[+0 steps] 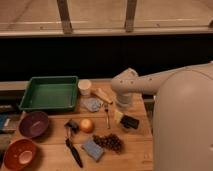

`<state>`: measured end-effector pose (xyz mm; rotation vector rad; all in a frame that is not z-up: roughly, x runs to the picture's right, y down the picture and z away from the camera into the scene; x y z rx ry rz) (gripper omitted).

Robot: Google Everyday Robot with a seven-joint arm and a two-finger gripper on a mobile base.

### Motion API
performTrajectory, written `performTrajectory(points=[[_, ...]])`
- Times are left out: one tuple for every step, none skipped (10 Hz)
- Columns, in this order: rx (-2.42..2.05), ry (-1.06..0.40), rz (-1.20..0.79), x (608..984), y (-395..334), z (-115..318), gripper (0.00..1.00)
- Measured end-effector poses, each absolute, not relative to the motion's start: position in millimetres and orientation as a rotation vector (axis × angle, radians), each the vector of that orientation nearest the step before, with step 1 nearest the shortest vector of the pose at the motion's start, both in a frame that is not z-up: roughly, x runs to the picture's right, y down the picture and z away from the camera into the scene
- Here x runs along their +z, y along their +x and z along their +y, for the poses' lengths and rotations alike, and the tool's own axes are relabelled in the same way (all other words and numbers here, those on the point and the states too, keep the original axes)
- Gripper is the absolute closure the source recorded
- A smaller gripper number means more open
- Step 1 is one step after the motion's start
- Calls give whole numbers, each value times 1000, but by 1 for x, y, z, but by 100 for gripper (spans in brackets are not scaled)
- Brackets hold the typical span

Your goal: Wipe table surface with eraser

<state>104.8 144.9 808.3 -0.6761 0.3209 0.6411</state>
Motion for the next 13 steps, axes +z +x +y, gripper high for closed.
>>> performTrajectory(points=[[647, -689, 345, 812, 111, 148, 31], [651, -697, 357, 814, 113, 149, 38], [650, -703, 366, 816, 114, 150, 48], [654, -708, 372, 817, 115, 151, 57], [657, -711, 378, 817, 117, 151, 71], [656, -710, 379, 817, 117, 151, 78], [657, -709, 377, 815, 117, 150, 88], [658, -708, 373, 813, 116, 148, 96], [660, -704, 365, 809, 115, 146, 100], [662, -699, 355, 806, 114, 144, 100], [663, -689, 343, 800, 113, 140, 100], [666, -671, 323, 792, 113, 131, 100], [675, -657, 299, 783, 114, 121, 100]])
